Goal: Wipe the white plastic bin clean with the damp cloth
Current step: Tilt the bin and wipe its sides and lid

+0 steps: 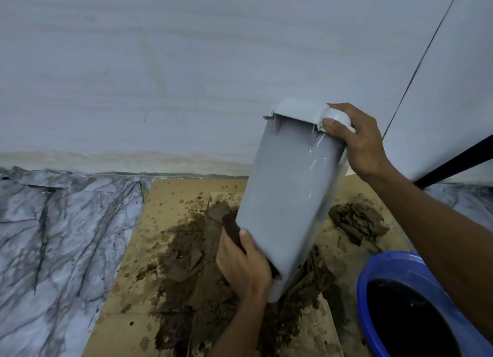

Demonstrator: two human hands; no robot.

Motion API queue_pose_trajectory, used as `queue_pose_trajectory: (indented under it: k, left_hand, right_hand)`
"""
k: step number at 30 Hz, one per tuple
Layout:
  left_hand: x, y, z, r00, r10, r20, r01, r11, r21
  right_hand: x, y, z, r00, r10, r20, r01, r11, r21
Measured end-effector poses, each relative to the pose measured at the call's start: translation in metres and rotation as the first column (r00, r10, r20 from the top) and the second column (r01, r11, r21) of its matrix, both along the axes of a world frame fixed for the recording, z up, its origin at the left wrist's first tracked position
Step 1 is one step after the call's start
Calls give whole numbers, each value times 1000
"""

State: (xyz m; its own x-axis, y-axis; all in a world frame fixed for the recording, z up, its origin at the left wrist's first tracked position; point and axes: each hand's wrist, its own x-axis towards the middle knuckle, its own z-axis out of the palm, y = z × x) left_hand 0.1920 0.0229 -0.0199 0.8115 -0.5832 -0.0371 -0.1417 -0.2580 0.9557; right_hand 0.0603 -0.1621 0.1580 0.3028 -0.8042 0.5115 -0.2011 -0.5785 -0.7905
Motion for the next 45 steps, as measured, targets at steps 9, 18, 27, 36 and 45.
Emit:
queue_pose_trajectory:
  k: [9,18,27,36,45]
  left_hand:
    - [1,-91,99,907,-222,358,290,945,-149]
    - [-7,14,-44,478,-324,816,531,847,25]
    - [-24,-49,51,796,-203,570,342,928,-146]
    - [-30,-21,-5,634,-184,751,365,928,-81]
    - [-45,33,-49,904,-110,413,143,989,-50]
  right_hand:
    - [-1,1,-2,1000,-15,-13,15,1000,4]
    - [4,7,3,1000,-1,-17,2,998,59]
    - [13,11,3,998,-37,-40,39,998,47]
    - [11,11,3,998,-38,-47,40,998,41]
    - [18,17,2,996,-49,-69,50,999,9]
